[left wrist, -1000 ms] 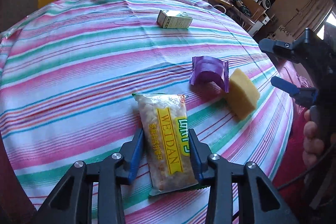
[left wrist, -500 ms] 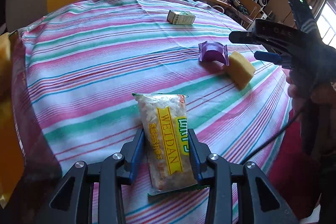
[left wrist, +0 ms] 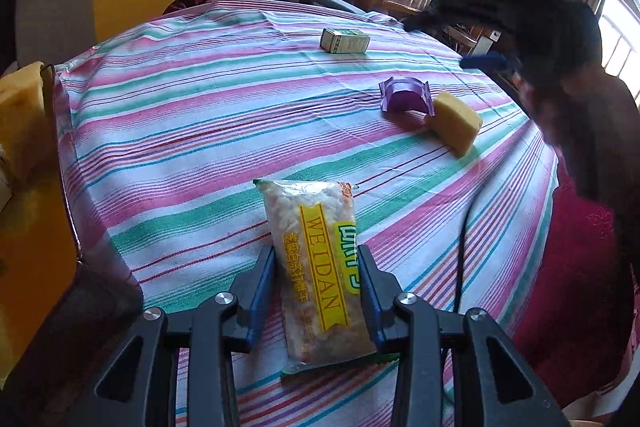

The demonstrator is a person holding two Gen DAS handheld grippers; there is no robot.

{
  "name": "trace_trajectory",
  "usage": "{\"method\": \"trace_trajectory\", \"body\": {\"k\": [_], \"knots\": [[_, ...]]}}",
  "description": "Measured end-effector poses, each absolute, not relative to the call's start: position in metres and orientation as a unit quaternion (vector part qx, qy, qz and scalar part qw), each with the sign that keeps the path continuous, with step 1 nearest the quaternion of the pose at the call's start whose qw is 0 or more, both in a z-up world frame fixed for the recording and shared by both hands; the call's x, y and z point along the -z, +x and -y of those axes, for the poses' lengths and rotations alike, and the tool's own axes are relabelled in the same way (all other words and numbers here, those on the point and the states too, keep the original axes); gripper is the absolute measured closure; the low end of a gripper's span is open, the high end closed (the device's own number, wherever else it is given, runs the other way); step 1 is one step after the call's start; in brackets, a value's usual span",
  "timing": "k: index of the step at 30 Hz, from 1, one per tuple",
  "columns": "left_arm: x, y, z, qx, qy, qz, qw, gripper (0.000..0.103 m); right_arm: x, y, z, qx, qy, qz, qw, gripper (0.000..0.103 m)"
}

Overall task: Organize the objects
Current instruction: 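Grasp the green TSAO essential oil box with the right gripper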

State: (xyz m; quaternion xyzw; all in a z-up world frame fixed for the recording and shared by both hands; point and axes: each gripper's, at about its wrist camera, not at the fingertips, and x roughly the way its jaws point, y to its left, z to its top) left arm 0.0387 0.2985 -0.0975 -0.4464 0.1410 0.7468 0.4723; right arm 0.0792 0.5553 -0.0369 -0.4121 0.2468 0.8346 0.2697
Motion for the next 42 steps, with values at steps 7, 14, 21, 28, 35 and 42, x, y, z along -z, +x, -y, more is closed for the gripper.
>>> {"method": "trace_trajectory", "body": {"k": [7, 14, 21, 28, 35, 42], "knots": [[0.101, 0.033, -0.296, -0.740, -0.453, -0.122, 0.482, 0.064, 0.043, -0.003, -0.601, -0.832, -0.445, -0.196, 0.268, 0.000], [0.102, 0.027, -0.297, -0.732, -0.464, -0.105, 0.488, 0.064, 0.069, -0.065, -0.639, -0.817, -0.485, -0.167, 0.262, 0.000], [0.103, 0.027, -0.297, -0.734, -0.461, -0.100, 0.489, 0.064, 0.084, -0.080, -0.630, -0.810, -0.516, -0.136, 0.243, 0.031], [0.100, 0.032, -0.295, -0.740, -0.457, -0.115, 0.480, 0.065, 0.053, -0.046, -0.570, -0.843, -0.487, -0.133, 0.186, 0.030], [0.090, 0.044, -0.283, -0.749, -0.447, -0.128, 0.472, 0.067, 0.055, 0.003, -0.511, -0.850, -0.486, -0.141, 0.143, 0.030], [0.077, 0.061, -0.265, -0.757, -0.431, -0.144, 0.470, 0.068, 0.076, 0.037, -0.482, -0.847, -0.493, -0.146, 0.132, 0.030]]}}
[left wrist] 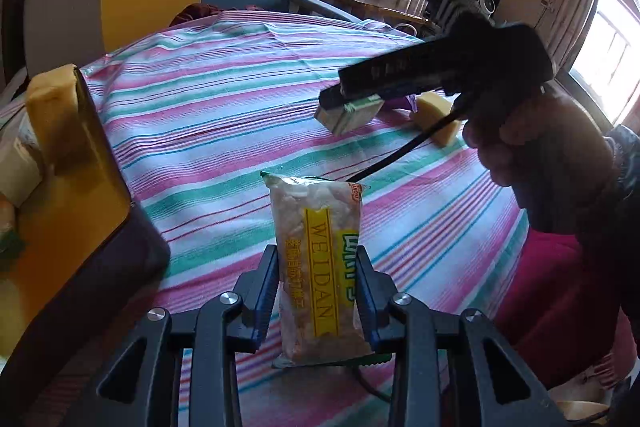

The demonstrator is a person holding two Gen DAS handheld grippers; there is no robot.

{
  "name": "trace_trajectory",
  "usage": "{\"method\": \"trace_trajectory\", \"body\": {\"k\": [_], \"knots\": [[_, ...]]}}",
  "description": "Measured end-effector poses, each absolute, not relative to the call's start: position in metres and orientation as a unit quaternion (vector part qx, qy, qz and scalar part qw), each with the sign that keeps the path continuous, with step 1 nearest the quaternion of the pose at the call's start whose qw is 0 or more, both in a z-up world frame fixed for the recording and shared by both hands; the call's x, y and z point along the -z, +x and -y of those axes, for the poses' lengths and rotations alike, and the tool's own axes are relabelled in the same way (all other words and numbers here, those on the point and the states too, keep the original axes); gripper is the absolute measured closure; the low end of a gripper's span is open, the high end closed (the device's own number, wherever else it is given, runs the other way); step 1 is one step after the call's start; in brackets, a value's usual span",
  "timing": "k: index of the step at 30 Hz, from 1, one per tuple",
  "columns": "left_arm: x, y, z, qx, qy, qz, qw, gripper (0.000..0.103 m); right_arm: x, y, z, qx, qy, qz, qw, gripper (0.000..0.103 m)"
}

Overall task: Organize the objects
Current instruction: 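Grasp the green TSAO essential oil box with the right gripper, then release the WEIDAN packet into the tray with the left gripper while the right holds the box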

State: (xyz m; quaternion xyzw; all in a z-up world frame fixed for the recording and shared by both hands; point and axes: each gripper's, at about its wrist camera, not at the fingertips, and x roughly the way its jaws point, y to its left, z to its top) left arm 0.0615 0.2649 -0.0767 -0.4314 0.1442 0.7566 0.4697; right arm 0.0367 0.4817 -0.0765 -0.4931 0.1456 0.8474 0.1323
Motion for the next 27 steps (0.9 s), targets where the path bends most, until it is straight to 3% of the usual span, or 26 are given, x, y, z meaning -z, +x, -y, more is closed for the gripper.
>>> {"method": "trace_trajectory", "body": {"k": [9, 27], "knots": [[0.054, 0.061, -0.237, -0.785, -0.413, -0.122, 0.445, 0.068, 0.094, 0.032, -0.466, -0.842, -0.515, -0.075, 0.144, 0.030], [0.032, 0.054, -0.219, -0.819, -0.390, -0.107, 0.406, 0.068, 0.103, 0.032, -0.461, -0.839, -0.521, -0.054, 0.146, 0.030]]}}
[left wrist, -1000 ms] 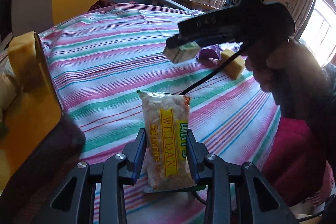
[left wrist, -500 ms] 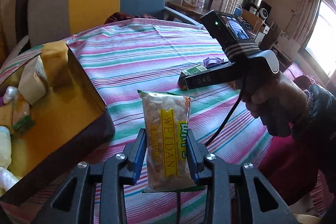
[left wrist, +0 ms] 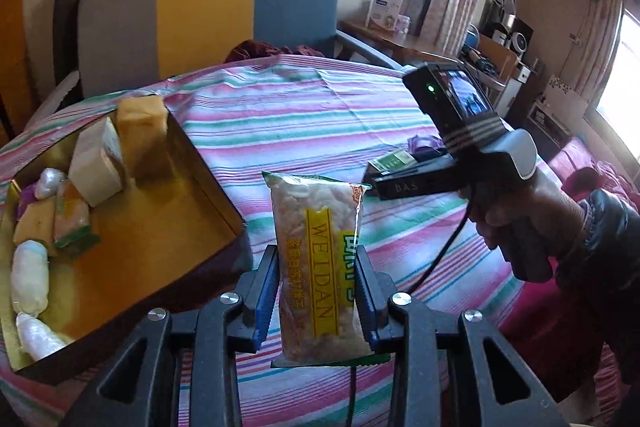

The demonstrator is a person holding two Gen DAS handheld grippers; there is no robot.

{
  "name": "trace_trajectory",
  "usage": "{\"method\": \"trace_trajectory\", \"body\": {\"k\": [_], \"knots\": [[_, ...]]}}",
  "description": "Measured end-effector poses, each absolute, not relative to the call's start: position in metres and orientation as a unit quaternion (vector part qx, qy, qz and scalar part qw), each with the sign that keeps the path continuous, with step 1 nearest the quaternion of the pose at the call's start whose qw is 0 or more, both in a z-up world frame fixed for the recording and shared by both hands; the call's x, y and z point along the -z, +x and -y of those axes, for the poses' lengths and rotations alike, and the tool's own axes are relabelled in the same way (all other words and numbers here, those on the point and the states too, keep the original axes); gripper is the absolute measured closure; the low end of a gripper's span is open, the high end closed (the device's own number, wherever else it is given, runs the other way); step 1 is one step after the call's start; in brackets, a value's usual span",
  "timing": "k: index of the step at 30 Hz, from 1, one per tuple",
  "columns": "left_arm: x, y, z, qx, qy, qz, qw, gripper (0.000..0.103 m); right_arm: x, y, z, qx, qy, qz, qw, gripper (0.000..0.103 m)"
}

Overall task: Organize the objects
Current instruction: 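Release the WEIDAN packet into the tray with the left gripper while the right holds the box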

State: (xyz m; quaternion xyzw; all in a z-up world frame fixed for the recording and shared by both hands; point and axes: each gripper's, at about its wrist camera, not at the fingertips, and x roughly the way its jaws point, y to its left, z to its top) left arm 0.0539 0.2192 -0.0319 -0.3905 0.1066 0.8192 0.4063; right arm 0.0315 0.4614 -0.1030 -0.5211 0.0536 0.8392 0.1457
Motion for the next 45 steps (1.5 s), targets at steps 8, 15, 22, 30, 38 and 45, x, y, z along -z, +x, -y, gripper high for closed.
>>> {"method": "trace_trajectory", "body": {"k": [8, 15, 22, 30, 38, 45], "knots": [[0.026, 0.049, -0.210, -0.835, -0.382, -0.101, 0.383, 0.068, 0.104, 0.031, -0.460, -0.840, -0.520, -0.051, 0.145, 0.030], [0.017, 0.044, -0.199, -0.844, -0.378, -0.086, 0.372, 0.068, 0.105, 0.030, -0.459, -0.840, -0.521, -0.042, 0.148, 0.029], [0.012, 0.004, -0.151, -0.855, -0.401, -0.006, 0.328, 0.068, 0.105, 0.029, -0.459, -0.840, -0.520, -0.040, 0.148, 0.029], [0.031, -0.031, -0.084, -0.872, -0.427, 0.019, 0.238, 0.068, 0.105, 0.027, -0.458, -0.840, -0.520, -0.036, 0.148, 0.029], [0.044, -0.057, -0.083, -0.871, -0.435, 0.018, 0.226, 0.068, 0.105, 0.027, -0.457, -0.841, -0.520, -0.035, 0.147, 0.029], [0.066, -0.084, -0.087, -0.861, -0.469, 0.006, 0.197, 0.065, 0.104, 0.025, -0.455, -0.840, -0.521, -0.032, 0.147, 0.029]]}}
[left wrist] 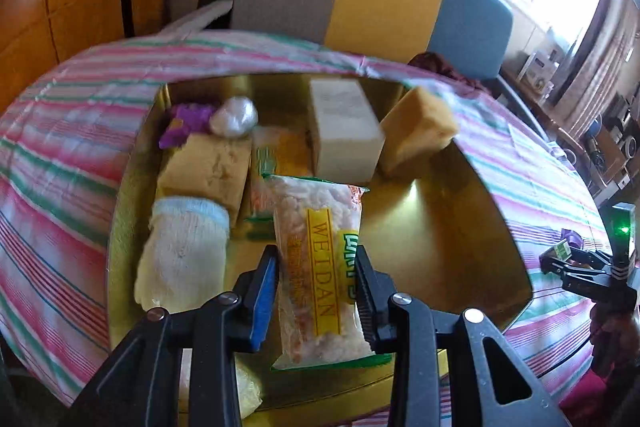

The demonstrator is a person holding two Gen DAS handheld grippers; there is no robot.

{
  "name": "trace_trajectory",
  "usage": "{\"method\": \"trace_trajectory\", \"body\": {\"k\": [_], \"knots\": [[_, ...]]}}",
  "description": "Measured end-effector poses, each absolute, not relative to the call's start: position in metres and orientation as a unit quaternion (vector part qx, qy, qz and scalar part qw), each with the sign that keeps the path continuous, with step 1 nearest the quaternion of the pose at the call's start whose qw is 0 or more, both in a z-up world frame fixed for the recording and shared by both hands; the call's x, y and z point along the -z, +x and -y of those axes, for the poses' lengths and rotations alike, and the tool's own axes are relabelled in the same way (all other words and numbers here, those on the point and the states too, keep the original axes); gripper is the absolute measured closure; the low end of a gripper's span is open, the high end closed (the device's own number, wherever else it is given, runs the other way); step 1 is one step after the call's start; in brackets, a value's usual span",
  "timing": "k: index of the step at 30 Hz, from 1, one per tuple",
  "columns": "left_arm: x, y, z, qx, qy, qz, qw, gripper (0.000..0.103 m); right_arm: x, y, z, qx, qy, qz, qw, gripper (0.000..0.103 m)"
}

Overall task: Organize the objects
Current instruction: 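Release the WEIDAN packet into the tray with the left gripper while the right holds the box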

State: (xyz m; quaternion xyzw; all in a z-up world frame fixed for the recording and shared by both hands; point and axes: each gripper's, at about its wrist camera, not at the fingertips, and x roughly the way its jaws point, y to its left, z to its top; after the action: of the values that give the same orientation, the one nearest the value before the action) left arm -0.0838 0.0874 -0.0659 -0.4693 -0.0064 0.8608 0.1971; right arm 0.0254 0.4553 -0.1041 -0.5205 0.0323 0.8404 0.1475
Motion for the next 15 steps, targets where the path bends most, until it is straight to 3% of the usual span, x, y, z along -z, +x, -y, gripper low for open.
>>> {"method": "trace_trajectory", "body": {"k": [5, 15], "knots": [[0.072, -0.076, -0.083, -0.860, -0.480, -0.010, 0.171, 0.043, 0.103, 0.024, -0.455, -0.840, -0.521, -0.032, 0.148, 0.029], [0.046, -0.057, -0.059, -0.888, -0.437, -0.008, 0.144, 0.043, 0.071, 0.024, -0.439, -0.866, -0.478, -0.042, 0.138, 0.030]]}}
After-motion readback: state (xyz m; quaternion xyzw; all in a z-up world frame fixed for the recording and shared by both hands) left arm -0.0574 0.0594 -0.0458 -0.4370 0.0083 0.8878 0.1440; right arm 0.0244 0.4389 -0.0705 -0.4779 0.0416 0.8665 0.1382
